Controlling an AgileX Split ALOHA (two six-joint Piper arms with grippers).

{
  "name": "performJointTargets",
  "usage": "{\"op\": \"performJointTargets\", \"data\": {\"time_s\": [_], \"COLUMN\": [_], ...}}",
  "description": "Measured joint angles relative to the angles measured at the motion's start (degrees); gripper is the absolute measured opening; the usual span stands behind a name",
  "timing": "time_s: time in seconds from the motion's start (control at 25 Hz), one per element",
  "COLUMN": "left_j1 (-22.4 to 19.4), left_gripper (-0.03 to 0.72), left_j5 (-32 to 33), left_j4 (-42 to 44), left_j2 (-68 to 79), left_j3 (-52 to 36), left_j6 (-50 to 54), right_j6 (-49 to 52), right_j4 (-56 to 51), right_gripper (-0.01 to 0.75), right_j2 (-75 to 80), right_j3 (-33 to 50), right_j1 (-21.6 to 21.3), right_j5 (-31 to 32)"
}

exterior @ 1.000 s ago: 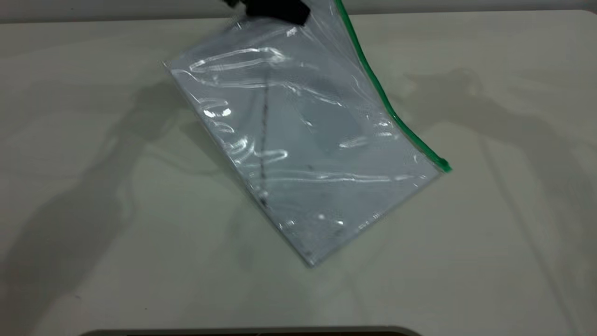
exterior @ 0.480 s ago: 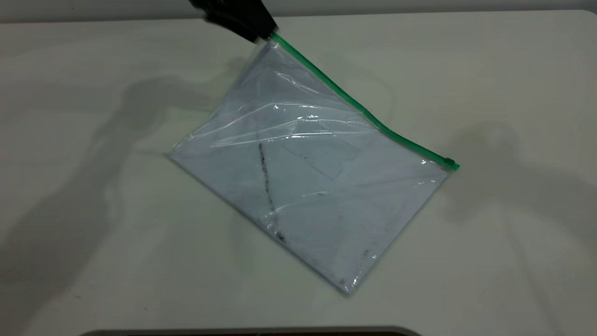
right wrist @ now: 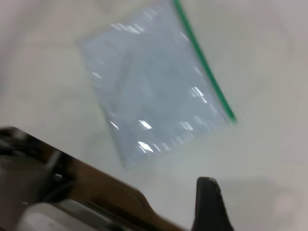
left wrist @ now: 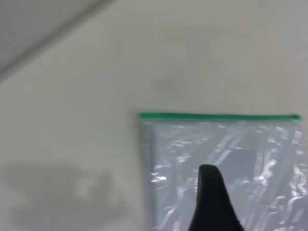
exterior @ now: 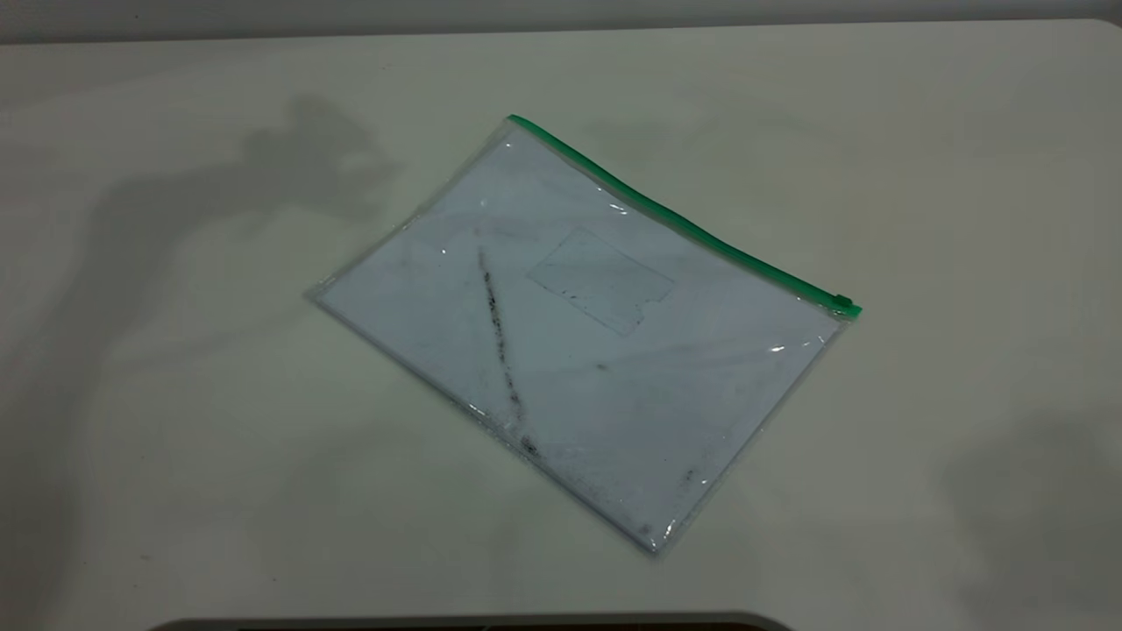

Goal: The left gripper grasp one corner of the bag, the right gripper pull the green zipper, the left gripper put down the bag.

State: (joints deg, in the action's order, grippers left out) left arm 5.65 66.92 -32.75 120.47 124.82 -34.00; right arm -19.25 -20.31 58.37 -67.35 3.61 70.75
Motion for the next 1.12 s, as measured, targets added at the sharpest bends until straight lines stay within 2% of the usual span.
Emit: {"op": "performJointTargets", "data": {"time_s": [0.28,0.44,0.56,0.68,0.96,1.12], "left_j1": [0.18,0.18,0.18,0.18,0.18,0.18], "left_gripper": [0.542,0.542,0.542,0.542,0.542,0.542], "left_j5": [0.0,0.0,0.0,0.0,0.0,0.0], "left_j4": [13.86,15.75,16.31,16.47,16.81,18.03], "left_j2": [-15.77,-23.73,-31.04,-38.85,-56.67,-66.3], "left_j3": [0.04,-4.64,-14.21,-27.69,-61.44,-76.14], "left_j6": [10.91,13.62,13.82,13.82,13.82,14.4], "right_j6": [9.33,12.14,12.76,13.27,15.01,15.12], "right_j4": [14.13,16.1,16.1,16.1,17.11,17.19], "right_gripper": [0.529,0.527,0.527,0.527,0.527,0.527], "right_j2": [-18.39,-28.85,-35.61,-40.59,-42.68,-42.81], "right_j3": [20.27,29.79,35.34,39.44,39.86,39.86], "right_j1": [0.0,0.0,0.0,0.0,0.0,0.7], "right_j5": [0.0,-0.26,-2.92,-5.33,-6.58,-6.61]}}
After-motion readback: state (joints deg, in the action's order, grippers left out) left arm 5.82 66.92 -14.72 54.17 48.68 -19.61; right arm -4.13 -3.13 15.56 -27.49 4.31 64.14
